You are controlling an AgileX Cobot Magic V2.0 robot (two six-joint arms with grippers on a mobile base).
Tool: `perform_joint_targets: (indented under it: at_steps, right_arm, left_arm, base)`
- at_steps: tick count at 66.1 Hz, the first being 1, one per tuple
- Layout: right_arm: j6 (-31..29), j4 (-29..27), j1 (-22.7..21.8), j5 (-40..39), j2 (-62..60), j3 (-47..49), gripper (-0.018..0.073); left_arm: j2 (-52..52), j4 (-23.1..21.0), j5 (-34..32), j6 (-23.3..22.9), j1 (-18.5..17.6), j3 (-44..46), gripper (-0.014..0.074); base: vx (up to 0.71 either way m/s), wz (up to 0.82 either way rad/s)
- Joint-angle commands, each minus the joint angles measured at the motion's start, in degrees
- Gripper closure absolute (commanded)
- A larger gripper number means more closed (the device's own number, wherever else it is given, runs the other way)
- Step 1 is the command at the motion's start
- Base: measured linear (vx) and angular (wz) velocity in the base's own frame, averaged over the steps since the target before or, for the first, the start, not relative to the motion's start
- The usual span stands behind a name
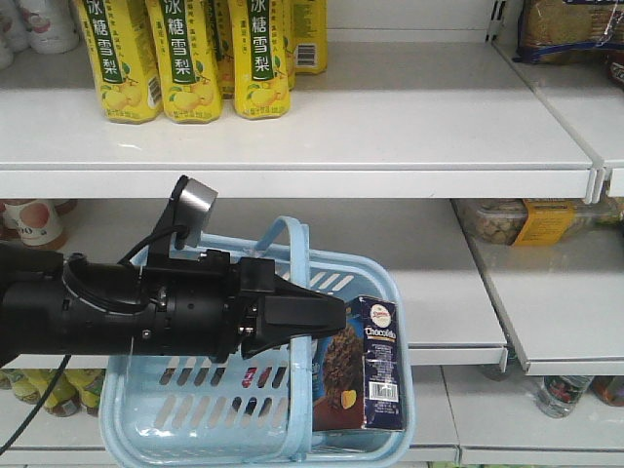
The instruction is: Left arm holds basket, right arm returns cookies
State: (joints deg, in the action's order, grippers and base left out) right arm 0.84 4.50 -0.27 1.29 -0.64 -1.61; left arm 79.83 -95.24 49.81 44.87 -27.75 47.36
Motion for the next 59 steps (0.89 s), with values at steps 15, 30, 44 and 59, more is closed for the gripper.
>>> perform_joint_targets:
  at_steps: [15, 30, 44, 59]
  right_arm:
    - [-0.13, 0.33, -0.29, -4.12, -0.73, -1.02, 0.0562]
    - [-0.13, 0.33, -0.29, -4.12, -0.73, -1.02, 0.0562]
    - [-0.13, 0.33, -0.29, -4.12, -0.73, -1.02, 0.0562]
    - [-0.13, 0.33, -0.29, -4.12, -0.73, -1.02, 0.0562]
  left_arm:
    - [-1.91, -4.78, 3.40, 0.69, -0.14, 2.29, 0.0599]
    - [-1.91, -4.78, 3.40, 0.69, -0.14, 2.29, 0.0599]
    - [-1.91, -4.78, 3.40, 0.69, -0.14, 2.29, 0.0599]
    - [-1.91, -4.78, 3.40, 0.69, -0.14, 2.29, 0.0599]
  base:
    - [0.05, 0.05]
    - [0.04, 0.03]
    - [0.04, 0.01]
    - [0.06, -0.01]
